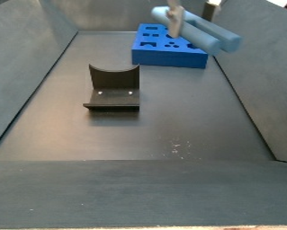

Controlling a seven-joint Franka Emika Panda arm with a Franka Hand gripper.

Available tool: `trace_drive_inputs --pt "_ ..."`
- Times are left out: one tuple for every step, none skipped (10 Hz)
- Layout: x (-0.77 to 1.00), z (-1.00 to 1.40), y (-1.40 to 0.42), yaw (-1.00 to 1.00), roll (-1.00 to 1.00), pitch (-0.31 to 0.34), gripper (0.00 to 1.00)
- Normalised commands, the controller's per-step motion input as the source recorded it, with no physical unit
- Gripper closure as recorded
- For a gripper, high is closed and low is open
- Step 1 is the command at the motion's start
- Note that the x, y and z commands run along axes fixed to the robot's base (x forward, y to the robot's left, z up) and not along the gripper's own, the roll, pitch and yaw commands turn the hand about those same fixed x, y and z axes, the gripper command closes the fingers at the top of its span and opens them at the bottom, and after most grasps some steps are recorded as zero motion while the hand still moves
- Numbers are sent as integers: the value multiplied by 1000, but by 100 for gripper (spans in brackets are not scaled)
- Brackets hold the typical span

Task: Pick up the square-circle object. Move up. Place the square-circle object on the fixture. Regrasp the square-circle object. Move to above the board. Insert the square-circle object.
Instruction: Place the square-circle object on the fixture.

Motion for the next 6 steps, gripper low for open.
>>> trace_drive_inputs --pt "1000 142 16 -1000 -179 70 100" --pt "1000 114 23 -1000 -207 92 100" --pt "880 66 26 -1000 -264 127 100" --pt "789 38 29 -781 -257 124 100" --pt "669 25 33 -479 -234 106 100" --pt "574 18 30 -317 -205 91 100"
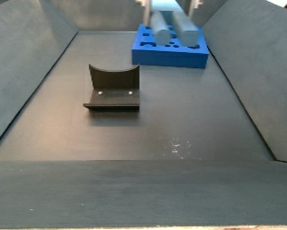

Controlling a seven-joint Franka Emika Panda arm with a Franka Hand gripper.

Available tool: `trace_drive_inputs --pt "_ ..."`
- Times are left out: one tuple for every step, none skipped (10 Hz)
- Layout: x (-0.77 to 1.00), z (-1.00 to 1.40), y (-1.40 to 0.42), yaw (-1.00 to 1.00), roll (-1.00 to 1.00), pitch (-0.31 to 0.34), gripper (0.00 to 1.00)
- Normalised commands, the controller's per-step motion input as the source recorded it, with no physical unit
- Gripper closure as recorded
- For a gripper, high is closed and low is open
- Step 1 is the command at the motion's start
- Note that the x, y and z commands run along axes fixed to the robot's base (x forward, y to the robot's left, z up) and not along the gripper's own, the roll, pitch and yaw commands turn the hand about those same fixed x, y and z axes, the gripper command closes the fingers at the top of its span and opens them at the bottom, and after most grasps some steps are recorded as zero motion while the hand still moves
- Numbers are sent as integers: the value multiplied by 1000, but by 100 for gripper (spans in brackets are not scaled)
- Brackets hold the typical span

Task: Pick up the square-circle object. Move up. Place the square-circle object on the fixture. Regrasp the square-circle object. Move to above the board. Insert the square-circle object.
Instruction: Place the square-circle object on the fixture.

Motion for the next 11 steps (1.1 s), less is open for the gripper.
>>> trace_drive_inputs --pt "508 17 27 -239 -183 89 100" --pt "370 14 23 -140 -161 88 100" --pt "266 14 25 -102 -158 98 100" --pt "851 -369 -1000 -71 -1000 -12 100" --pt "833 -376 -1000 -71 -1000 -16 100" --pt "953 -328 -880 -71 -1000 -22 100" --pt "881 -256 -667 -73 -1000 -22 100" --pt "737 -146 -306 -78 -1000 -15 100" --pt "625 -83 -168 -80 -1000 0 100" --pt "484 -34 -67 -83 -1000 27 100" --pt "419 -28 -34 -87 -1000 35 100"
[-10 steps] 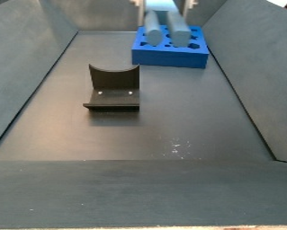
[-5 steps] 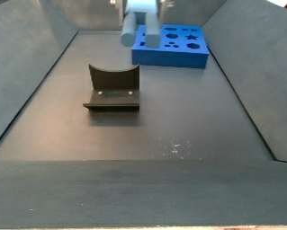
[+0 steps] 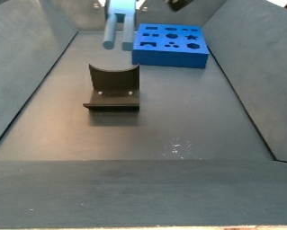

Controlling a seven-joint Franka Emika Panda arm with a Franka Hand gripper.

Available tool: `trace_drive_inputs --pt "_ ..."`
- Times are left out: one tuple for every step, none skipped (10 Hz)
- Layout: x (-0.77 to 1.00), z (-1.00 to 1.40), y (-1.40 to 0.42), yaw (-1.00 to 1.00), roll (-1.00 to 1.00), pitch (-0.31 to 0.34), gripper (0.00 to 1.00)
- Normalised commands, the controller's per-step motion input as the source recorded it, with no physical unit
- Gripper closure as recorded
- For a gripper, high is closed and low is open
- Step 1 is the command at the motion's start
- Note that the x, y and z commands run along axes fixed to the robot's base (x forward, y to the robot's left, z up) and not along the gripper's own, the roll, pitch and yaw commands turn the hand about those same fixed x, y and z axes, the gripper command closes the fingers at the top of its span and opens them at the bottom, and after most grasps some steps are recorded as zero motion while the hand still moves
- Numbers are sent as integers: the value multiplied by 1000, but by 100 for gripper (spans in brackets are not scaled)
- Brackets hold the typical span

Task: Pick up the square-circle object. Move up. Place the square-circle object on the fixture. Regrasp the square-circle object. Move to above the board. Insert the square-circle object.
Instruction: Place the square-circle object on the fixture.

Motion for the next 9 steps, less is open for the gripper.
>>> trace_drive_inputs --pt "290 -27 9 -95 -1000 48 100" --pt "194 -23 25 -96 -909 52 100" --pt "103 -15 33 -94 -746 50 100" --pt "48 -6 42 -91 -571 26 100" --pt "38 -10 39 -89 -325 6 100" --pt "120 -1000 128 -11 -1000 255 100" --pt "129 -1000 136 -34 -1000 265 100" --pt "141 -1000 138 -93 -992 292 100" --pt "147 -1000 135 -124 -895 278 100"
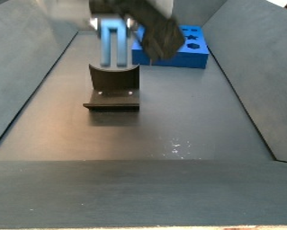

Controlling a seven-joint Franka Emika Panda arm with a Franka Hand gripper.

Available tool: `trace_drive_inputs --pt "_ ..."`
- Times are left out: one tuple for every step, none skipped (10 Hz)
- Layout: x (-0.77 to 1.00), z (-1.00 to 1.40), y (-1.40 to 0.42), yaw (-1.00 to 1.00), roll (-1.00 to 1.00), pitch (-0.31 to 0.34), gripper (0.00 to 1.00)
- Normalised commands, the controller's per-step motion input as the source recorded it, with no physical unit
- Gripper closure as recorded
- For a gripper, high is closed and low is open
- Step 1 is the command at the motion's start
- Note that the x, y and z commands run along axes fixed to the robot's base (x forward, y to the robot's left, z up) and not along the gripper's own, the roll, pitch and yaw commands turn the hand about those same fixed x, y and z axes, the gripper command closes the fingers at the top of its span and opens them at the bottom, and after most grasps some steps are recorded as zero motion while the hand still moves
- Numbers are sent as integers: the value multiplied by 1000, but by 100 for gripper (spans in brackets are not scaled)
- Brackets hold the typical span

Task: Pick up the square-circle object. Move up. Place the square-circle object on the fixture. Regrasp the square-circle object. Move to above the board. Insert the square-circle object.
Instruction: Place the square-circle object on the fixture.

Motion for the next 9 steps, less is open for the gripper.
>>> trace_drive_inputs --pt "153 -1000 137 -185 -680 219 100" --pt "161 -1000 142 -227 -452 150 100" --pt "172 -1000 139 -239 -293 103 100" --pt "179 -1000 133 -236 -225 71 100" --pt "155 -847 121 -217 -163 17 100" --pt "129 -638 102 -200 -140 -7 100" --pt "106 -383 73 -164 -117 -32 100" --pt "81 -238 63 -135 -103 -45 100" --pt "62 -198 79 -100 -80 -63 100"
